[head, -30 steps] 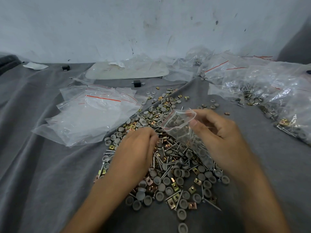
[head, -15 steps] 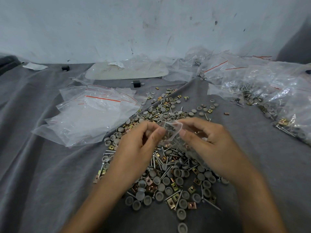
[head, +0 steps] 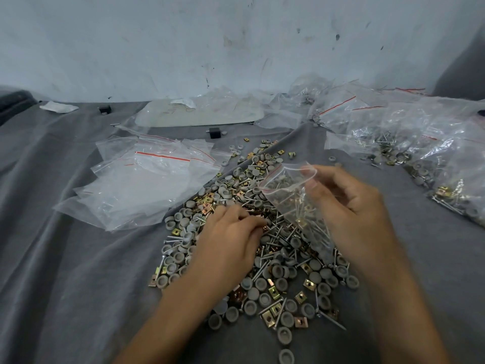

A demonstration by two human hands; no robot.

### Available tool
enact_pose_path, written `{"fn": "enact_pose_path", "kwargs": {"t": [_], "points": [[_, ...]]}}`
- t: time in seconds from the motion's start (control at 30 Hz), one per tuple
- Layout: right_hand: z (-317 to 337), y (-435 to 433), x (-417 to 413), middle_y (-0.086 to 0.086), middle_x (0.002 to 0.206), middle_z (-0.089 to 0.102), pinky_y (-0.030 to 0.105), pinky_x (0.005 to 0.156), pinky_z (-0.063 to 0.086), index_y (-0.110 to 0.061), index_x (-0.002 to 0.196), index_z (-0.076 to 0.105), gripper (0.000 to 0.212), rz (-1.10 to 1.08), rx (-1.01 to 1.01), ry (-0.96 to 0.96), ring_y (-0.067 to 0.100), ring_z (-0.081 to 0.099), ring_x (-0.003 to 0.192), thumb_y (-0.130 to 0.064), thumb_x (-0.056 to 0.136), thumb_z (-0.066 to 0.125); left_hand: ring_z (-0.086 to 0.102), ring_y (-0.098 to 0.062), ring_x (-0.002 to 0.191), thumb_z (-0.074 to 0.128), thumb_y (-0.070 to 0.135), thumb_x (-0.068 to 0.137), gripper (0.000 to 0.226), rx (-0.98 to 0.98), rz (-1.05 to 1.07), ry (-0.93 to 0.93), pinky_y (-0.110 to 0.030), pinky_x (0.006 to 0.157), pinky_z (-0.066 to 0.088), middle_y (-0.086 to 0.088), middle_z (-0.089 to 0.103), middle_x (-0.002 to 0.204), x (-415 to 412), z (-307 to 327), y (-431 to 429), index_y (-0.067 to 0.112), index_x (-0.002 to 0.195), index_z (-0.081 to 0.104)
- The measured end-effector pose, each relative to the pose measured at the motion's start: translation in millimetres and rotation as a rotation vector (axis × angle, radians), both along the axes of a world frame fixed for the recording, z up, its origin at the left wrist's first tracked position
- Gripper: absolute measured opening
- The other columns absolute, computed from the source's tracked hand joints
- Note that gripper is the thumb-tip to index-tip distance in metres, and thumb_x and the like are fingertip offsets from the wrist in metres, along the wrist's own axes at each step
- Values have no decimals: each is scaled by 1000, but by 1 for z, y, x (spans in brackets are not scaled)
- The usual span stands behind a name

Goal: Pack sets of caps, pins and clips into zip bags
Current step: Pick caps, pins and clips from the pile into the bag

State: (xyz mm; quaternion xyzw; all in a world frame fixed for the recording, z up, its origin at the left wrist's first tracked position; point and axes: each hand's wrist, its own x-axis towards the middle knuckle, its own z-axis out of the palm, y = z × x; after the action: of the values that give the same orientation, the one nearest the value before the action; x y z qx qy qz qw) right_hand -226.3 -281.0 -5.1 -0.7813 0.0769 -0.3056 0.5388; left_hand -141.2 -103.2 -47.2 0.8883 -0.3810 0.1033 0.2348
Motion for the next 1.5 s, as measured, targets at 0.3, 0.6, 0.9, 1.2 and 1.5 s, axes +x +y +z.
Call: {"fn": "enact_pose_path", "kwargs": {"t": [0.3, 0.6, 0.9, 1.2, 1.5], "points": [[-1, 1, 2, -20, 96, 73, 12, 64, 51, -42, 111, 73, 19, 4, -4, 21, 7, 67, 81, -31, 99, 63, 38, -14, 106, 44, 48, 103, 37, 151, 71, 2, -31, 93, 31, 11, 42, 105, 6, -6, -10, 36, 133, 62], [1, 2, 2, -21, 98, 74, 15, 71, 54, -40, 112, 73, 19, 6, -22, 48, 3, 69, 89, -30, 100, 63, 40, -11, 106, 52, 58, 96, 36, 124, 53, 7, -30, 94, 33, 14, 46, 100, 7, -6, -14, 36, 118, 70], [2, 4, 3, -23, 102, 74, 23, 81, 53, -38, 114, 72, 20, 24, -34, 51, -1, 68, 97, -31, 100, 61, 36, -11, 103, 56, 54, 95, 34, 103, -39, 73, -31, 93, 33, 14, 44, 103, 9, -8, -13, 37, 122, 65], [2, 3, 2, -23, 101, 74, 22, 78, 50, -40, 113, 72, 19, 35, -36, 50, -1, 68, 95, -33, 100, 61, 42, -4, 95, 57, 46, 96, 11, -122, -33, 226, -28, 84, 36, 21, 47, 94, 10, 8, -1, 39, 91, 52], [-3, 2, 2, -22, 97, 73, 12, 68, 46, -42, 115, 72, 20, 90, -87, 92, -3, 66, 83, -41, 99, 60, 60, -23, 74, 56, 36, 101, 13, -673, -33, 417, -45, 62, 50, 1, 66, 85, 17, 25, 14, 39, 90, 51]]}}
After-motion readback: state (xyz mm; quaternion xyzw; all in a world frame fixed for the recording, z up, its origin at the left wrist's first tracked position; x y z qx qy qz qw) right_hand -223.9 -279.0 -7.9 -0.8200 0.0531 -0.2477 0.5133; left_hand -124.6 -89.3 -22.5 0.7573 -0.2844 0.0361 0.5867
